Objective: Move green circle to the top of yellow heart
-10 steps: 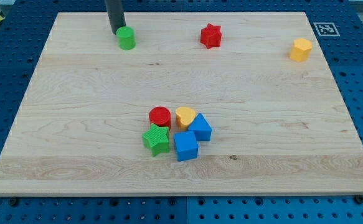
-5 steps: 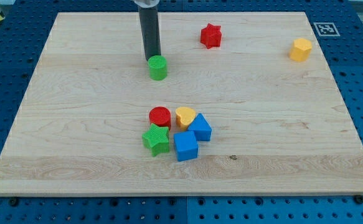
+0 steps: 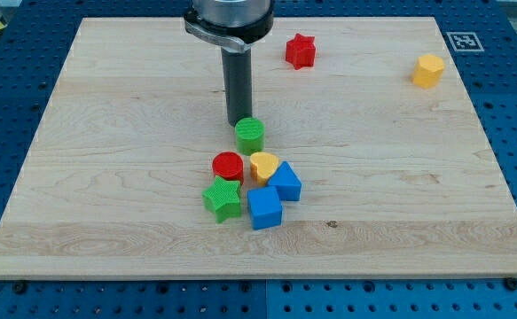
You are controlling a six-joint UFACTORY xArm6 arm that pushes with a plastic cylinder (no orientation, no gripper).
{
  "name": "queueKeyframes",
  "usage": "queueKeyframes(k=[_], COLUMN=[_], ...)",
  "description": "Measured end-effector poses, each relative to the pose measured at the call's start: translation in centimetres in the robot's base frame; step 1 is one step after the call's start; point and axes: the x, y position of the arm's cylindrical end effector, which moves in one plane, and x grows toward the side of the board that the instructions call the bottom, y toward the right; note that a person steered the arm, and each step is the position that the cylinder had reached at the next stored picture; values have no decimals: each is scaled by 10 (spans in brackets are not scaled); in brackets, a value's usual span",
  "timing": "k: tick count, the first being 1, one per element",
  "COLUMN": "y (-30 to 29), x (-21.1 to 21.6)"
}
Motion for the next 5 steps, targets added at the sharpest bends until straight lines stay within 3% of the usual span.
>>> queueKeyframes(k=[5], y=[48], x=[26])
